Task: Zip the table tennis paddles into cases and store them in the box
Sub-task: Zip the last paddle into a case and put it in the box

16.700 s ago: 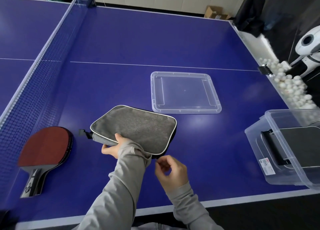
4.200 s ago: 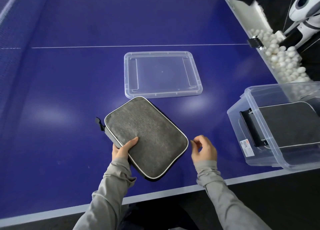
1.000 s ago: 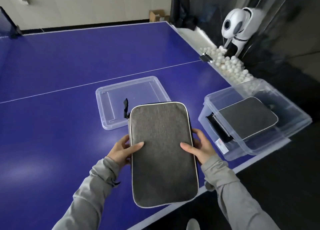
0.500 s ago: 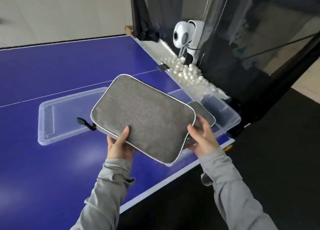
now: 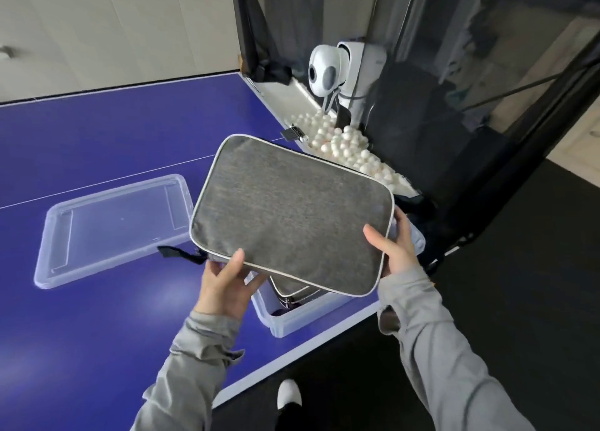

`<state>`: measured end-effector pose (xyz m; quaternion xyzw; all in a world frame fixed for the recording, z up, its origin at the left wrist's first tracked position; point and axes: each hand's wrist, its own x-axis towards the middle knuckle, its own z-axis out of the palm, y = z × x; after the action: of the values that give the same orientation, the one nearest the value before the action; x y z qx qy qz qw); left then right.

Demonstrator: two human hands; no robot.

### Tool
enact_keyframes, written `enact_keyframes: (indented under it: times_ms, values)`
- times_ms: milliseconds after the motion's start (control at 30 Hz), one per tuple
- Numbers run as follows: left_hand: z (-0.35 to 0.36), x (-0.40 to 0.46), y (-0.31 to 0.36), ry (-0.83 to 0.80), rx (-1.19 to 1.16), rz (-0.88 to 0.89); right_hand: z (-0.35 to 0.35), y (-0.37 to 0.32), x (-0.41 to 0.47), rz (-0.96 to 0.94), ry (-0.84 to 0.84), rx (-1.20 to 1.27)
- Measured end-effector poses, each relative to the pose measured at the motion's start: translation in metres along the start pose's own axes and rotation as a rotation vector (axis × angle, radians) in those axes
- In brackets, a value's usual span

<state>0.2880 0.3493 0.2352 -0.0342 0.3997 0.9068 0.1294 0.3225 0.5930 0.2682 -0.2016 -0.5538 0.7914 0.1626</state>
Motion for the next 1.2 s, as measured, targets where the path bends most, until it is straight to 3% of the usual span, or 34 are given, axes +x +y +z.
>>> enact_keyframes:
  times_ms: [67,167,267,400,867,1200]
  values:
    - [-0.013,0.018,0.011,0.013,-0.006,0.006,-0.014,-0.008,0.022,-0.002,-0.033,-0.045]
    - [-0.024,0.050,0.027,0.041,0.202,-0.024,-0.030,-0.018,0.057,0.020,-0.102,-0.170]
    - [-0.018,0.082,0.034,-0.043,0.401,-0.112,-0.037,-0.025,0.090,0.070,-0.182,-0.204]
    - [0.000,0.111,0.022,-0.016,0.526,-0.183,-0.043,-0.030,0.126,0.091,-0.269,-0.296]
    - [0.008,0.105,-0.053,0.418,0.415,-0.210,-0.058,0.008,0.220,0.202,-0.526,-0.600]
    - [0.000,0.113,-0.101,0.598,0.559,-0.164,-0.065,0.062,0.228,0.203,-0.447,-0.643]
